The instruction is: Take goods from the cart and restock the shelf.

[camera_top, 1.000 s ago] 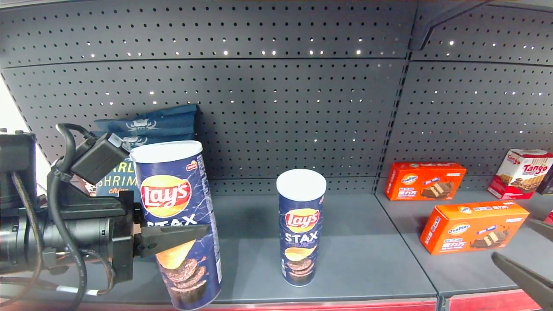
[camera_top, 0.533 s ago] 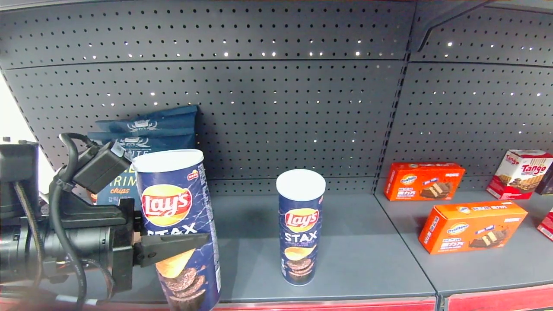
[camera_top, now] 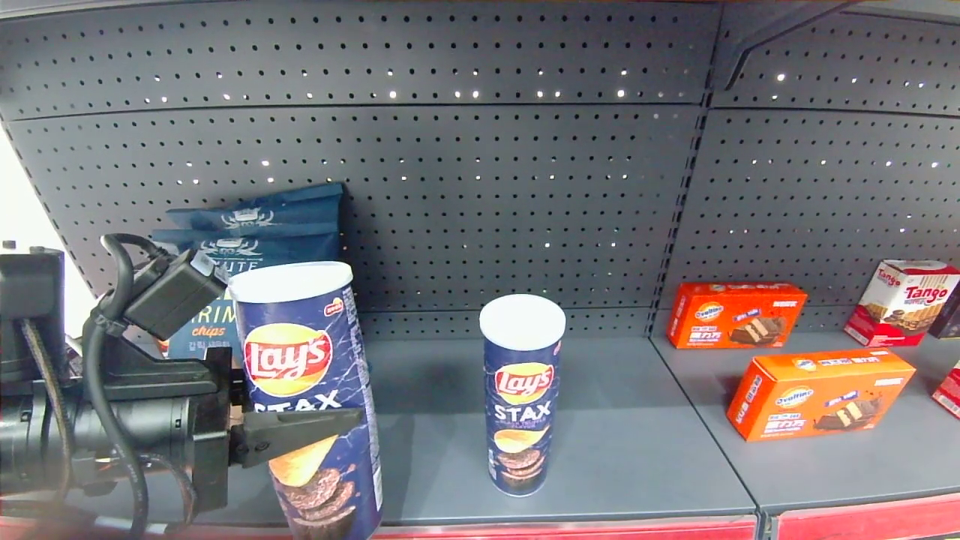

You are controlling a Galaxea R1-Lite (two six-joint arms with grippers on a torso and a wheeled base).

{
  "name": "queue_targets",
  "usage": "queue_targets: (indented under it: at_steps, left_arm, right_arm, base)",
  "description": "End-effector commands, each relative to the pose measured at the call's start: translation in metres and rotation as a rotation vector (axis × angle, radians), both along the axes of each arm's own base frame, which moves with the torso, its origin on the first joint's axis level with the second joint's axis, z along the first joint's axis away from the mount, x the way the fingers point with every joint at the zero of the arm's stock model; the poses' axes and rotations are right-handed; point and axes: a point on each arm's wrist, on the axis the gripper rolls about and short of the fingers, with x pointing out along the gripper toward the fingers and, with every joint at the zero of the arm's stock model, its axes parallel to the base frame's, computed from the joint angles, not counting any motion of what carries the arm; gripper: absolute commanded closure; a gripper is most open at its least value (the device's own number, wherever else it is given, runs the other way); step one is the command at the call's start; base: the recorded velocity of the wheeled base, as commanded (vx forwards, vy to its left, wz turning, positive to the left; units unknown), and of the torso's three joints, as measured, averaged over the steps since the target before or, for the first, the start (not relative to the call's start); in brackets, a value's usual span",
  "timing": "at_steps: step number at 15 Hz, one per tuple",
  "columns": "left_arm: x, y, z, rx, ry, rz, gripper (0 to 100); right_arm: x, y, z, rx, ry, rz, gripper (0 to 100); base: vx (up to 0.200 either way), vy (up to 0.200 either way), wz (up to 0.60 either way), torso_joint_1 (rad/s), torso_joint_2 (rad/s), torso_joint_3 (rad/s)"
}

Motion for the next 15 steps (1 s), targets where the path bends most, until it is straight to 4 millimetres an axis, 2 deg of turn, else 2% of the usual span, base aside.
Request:
queue_targets:
  at_steps: [1, 7, 13, 15]
  left_arm:
    - [0.0, 0.0, 0.0, 0.0, 0.0, 0.0, 100]
    - [0.001, -0.001, 0.0, 0.004, 0.001, -0.002, 100]
    - [0.018, -0.002, 0.012, 0.014, -0.04, 0.05, 100]
    - [0.029, -0.007, 0.011, 0.005, -0.072, 0.039, 100]
  right_arm:
    - [0.0, 0.0, -0.001, 0.015, 0.009, 0.0, 0]
    - [0.001, -0.001, -0.001, 0.019, 0.01, -0.008, 0]
    - [0.001, -0.001, -0.001, 0.019, 0.01, -0.008, 0]
    - [0.001, -0.001, -0.001, 0.019, 0.01, -0.008, 0]
  base:
    - [0.0, 0.0, 0.0, 0.0, 0.0, 0.0]
    - [0.0, 0.0, 0.0, 0.0, 0.0, 0.0]
    - [0.0, 0.0, 0.0, 0.0, 0.0, 0.0]
    - [0.0, 0.0, 0.0, 0.0, 0.0, 0.0]
